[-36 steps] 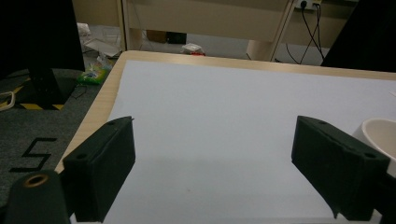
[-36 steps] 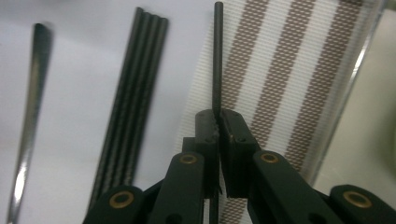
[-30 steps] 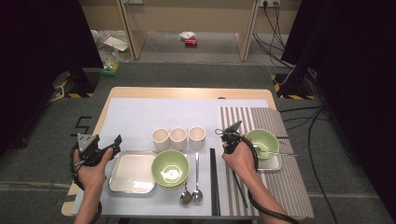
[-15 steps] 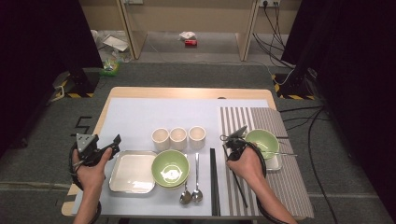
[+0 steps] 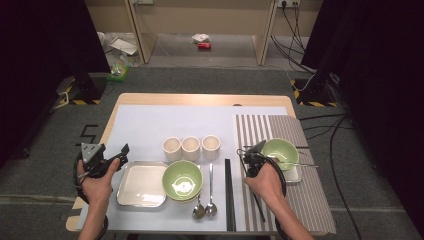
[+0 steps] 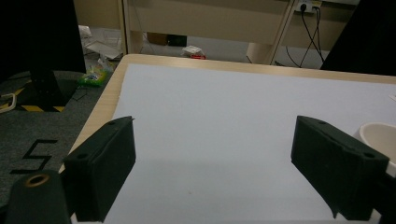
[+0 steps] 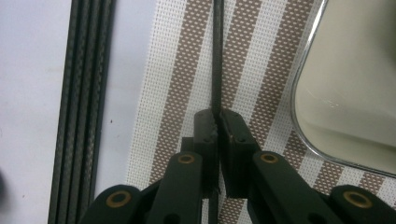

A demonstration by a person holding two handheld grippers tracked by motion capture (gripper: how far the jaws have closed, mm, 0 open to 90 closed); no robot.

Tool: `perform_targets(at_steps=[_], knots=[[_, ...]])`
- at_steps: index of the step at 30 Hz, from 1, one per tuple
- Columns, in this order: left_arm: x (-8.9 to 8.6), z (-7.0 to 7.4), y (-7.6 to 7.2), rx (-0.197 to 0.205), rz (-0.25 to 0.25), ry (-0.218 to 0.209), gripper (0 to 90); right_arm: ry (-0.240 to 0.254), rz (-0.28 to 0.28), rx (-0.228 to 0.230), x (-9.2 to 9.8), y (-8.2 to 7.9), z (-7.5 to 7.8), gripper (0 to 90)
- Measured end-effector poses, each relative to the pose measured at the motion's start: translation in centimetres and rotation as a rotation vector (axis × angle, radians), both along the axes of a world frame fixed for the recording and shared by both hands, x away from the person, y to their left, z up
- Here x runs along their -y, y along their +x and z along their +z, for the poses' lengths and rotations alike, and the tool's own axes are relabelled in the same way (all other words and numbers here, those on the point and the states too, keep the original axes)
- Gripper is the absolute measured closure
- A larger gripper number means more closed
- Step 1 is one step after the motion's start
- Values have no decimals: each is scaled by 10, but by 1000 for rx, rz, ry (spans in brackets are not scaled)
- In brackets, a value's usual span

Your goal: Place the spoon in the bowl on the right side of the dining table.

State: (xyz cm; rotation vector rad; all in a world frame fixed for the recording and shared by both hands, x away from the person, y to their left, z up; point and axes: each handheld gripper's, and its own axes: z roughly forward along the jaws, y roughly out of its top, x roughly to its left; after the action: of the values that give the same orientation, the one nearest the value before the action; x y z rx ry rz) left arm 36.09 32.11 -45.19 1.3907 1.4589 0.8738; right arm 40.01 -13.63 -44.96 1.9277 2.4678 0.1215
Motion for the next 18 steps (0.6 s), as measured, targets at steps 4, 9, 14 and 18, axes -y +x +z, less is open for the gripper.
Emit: perform_targets(at_steps=[4,9,14,18], knots=[[0,0,0,-1,1,-1,128,6,-14,0,1,3,0,863],[-1,0,0,1,1,-2,128,25,-22,23,1,12,2,863],[-1,0,0,-1,1,0,129,31,-35,45,-2,24,2,863],[-1,0,0,0,1,-2,129,32,-37,61,-4,30,3,862]])
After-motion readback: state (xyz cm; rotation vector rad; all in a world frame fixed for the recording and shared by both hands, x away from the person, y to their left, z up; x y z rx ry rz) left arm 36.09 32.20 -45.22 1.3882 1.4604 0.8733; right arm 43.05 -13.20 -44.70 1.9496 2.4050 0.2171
